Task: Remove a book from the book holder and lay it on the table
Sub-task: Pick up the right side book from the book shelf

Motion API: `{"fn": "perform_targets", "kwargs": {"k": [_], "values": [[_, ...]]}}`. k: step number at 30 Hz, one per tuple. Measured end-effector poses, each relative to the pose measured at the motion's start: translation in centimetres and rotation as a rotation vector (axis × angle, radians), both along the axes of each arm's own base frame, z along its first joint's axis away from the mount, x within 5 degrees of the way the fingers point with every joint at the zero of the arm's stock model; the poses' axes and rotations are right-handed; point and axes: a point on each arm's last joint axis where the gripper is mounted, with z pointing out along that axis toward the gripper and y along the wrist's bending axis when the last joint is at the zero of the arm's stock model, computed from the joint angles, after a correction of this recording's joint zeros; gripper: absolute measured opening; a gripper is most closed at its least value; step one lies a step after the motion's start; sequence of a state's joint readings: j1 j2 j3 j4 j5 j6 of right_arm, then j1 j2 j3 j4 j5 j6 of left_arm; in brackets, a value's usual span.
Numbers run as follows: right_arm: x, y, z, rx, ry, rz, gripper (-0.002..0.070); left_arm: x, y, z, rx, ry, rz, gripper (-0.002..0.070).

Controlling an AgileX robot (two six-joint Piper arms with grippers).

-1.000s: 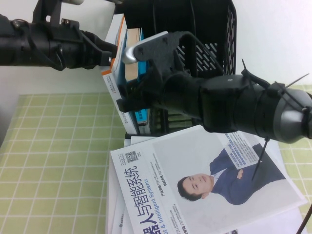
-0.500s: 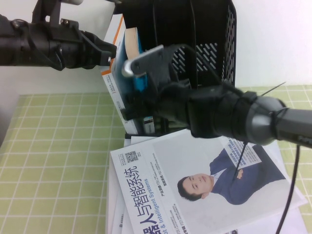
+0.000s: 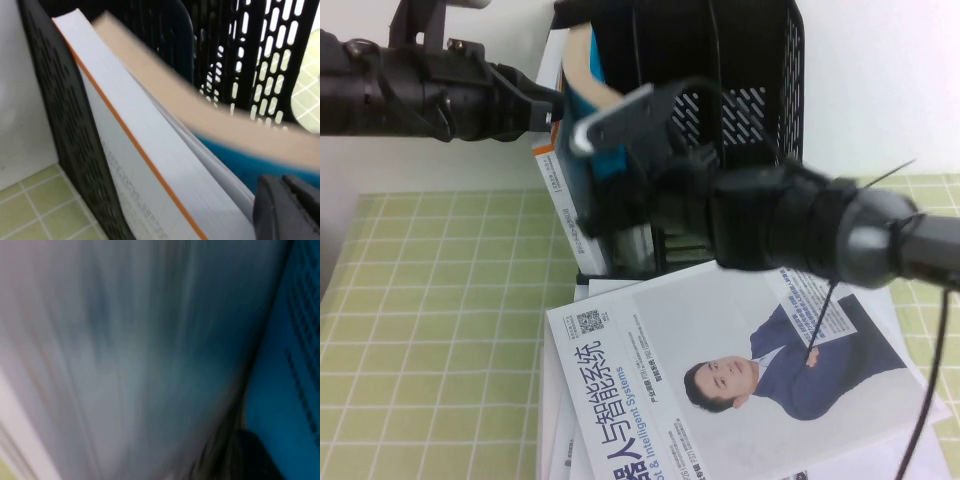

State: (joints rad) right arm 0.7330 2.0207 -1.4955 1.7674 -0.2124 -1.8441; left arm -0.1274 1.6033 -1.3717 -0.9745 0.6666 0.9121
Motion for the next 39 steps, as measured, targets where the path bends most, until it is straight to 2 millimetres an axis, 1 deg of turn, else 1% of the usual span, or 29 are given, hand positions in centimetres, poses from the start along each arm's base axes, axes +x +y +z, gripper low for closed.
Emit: {"fn": "perform_targets", "kwargs": {"k": [3,5,8,10,14,17,20,21,24,27,29,32,35,37,39], "values": [[-0.6,-0.6,4.7,0.048,-0.094,0.009,0.0200,0.0,-0.1,0.1,-0.018,0.005,-0.001,-0.0003],[-1.4,-1.6,8.5,0.095,-0.166,0.009,0.0200,-0.2,-0.1,0.4,-0.021,0.001,-0.006,-0.0003],[-3.0,-3.3,13.4,0.142,-0.265,0.001,0.0200,-1.0,-0.1,1.8,-0.038,-0.018,-0.005,-0.0003],[-4.0,-4.4,16.0,0.140,-0.334,-0.004,0.0200,-1.6,0.0,3.0,-0.052,-0.042,-0.005,-0.0003],[-5.9,-6.2,19.5,0.117,-0.444,-0.004,0.0200,-3.3,0.1,5.5,-0.069,-0.095,-0.019,-0.0003],[-7.4,-7.5,21.5,0.129,-0.499,0.008,0.0200,-4.7,0.3,6.9,-0.054,-0.124,-0.025,-0.0003],[-9.5,-8.9,23.5,0.173,-0.547,0.044,0.0200,-6.0,0.6,8.0,-0.024,-0.155,-0.015,-0.0003],[-10.4,-9.2,23.9,0.188,-0.560,0.071,0.0200,-6.3,0.7,8.3,-0.022,-0.160,-0.010,-0.0003],[-12.5,-10.0,24.2,0.216,-0.582,0.163,0.0200,-7.5,1.0,9.2,-0.026,-0.170,0.002,-0.0003],[-13.7,-10.6,23.7,0.212,-0.581,0.197,0.0200,-8.5,1.0,9.8,-0.025,-0.172,-0.011,-0.0003],[-13.7,-11.1,23.2,0.172,-0.574,0.150,0.0200,-8.9,1.0,10.0,-0.024,-0.168,-0.022,-0.0003],[-12.7,-12.4,22.1,0.015,-0.576,-0.003,0.0200,-9.1,0.9,9.9,-0.024,-0.150,-0.030,-0.0003],[-11.9,-14.3,21.4,-0.230,-0.580,-0.176,0.0200,-9.1,0.9,9.8,-0.030,-0.133,-0.029,-0.0003],[-11.5,-15.8,21.0,-0.387,-0.561,-0.287,0.0200,-9.1,0.9,9.8,-0.030,-0.130,-0.030,-0.0003],[-11.5,-16.9,20.9,-0.498,-0.535,-0.365,0.0200,-9.2,0.9,9.8,-0.031,-0.128,-0.030,-0.0003]]}}
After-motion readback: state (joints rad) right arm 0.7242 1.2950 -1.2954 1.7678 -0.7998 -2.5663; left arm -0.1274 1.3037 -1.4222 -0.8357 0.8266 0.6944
